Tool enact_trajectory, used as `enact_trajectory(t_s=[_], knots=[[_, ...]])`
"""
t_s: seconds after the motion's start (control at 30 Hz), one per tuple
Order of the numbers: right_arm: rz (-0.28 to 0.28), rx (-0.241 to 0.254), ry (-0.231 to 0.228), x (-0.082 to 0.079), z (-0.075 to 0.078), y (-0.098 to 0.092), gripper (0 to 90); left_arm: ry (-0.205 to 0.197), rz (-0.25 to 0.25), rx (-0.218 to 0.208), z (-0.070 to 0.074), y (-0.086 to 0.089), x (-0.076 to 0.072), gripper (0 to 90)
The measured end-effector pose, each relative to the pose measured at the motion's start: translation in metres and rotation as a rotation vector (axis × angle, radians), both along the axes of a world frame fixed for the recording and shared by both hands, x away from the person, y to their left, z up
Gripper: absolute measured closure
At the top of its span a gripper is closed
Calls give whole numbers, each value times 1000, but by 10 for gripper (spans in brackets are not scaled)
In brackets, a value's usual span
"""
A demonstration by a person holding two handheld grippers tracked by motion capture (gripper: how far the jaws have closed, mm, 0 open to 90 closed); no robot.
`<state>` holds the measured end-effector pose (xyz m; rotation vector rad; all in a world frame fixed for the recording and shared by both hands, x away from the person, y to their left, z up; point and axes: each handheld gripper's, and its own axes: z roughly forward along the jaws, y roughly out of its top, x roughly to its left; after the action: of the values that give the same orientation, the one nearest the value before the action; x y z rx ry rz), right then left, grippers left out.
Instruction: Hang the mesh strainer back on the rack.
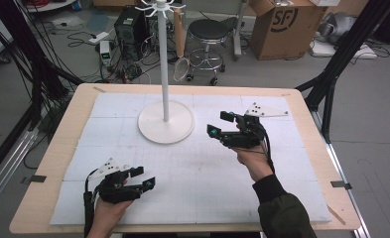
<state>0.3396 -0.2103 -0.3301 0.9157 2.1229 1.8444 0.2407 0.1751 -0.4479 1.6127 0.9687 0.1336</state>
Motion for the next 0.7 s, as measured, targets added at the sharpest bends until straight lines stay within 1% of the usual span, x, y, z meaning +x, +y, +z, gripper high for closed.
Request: enact_trajectory(t_s=[0.1, 0.13, 0.43, 0.47, 0.53, 0.6, 0.63, 0.7], knots=[[-8, -17, 14, -3, -7, -6, 176, -2, 2, 0, 0, -1, 0, 265], [-11, -22, 12, -4, -10, -8, 176, -1, 2, 0, 0, -1, 1, 264], [-36, -35, 34, -17, -25, -27, 171, -6, 5, 6, -1, -1, 1, 260], [-44, -37, 31, -19, -28, -31, 170, -7, 5, 6, -1, -1, 1, 259], [-47, -22, 38, -23, -32, -36, 170, -9, 8, 9, -1, -1, 1, 258], [-56, -23, 42, -25, -38, -41, 170, -7, 5, 2, -1, -2, 1, 258], [-58, -26, 55, -26, -40, -43, 168, -7, 1, -2, -1, -2, 1, 258], [-62, -21, 62, -28, -45, -48, 168, -10, -1, 1, -1, -3, 0, 258]])
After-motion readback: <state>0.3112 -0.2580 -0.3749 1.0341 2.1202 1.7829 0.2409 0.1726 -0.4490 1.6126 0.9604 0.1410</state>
